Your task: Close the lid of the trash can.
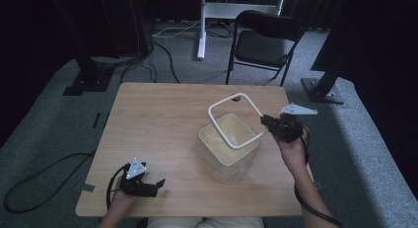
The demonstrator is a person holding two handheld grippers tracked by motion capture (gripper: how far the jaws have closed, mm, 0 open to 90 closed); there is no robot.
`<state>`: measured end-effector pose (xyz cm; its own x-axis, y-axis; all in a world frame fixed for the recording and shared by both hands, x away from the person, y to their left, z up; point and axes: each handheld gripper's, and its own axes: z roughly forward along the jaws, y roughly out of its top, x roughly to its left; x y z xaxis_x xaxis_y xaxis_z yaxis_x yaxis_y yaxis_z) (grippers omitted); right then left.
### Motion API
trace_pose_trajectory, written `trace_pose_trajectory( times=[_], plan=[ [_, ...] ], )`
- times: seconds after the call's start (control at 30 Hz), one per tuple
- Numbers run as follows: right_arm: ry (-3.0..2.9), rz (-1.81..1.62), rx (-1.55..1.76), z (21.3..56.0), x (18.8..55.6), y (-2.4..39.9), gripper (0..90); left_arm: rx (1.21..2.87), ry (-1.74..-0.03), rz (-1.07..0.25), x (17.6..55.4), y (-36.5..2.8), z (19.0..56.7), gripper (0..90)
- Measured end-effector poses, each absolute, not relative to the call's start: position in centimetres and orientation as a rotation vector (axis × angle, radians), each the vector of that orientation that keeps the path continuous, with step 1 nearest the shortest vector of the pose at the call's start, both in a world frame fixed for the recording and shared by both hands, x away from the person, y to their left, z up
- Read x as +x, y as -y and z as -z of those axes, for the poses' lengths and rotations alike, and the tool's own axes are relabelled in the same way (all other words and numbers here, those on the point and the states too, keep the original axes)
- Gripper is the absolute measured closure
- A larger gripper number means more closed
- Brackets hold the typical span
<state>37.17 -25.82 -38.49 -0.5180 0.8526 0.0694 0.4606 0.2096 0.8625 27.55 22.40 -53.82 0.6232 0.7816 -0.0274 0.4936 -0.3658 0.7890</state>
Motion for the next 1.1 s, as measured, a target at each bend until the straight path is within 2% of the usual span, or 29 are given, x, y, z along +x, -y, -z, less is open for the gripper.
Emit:
trace_pose_trajectory(
  times=[0.57,1.1],
  plan=[
    [-2.223,-1.185,1.174,40.6,36.8,23.1,81.4,2.048,-1.001,-0.437,27.5,-22.2,53.7,0.2],
    [-2.222,-1.189,1.200,40.8,36.2,23.7,81.4,2.052,-1.000,-0.433,27.5,-22.1,53.8,0.2]
  ],
)
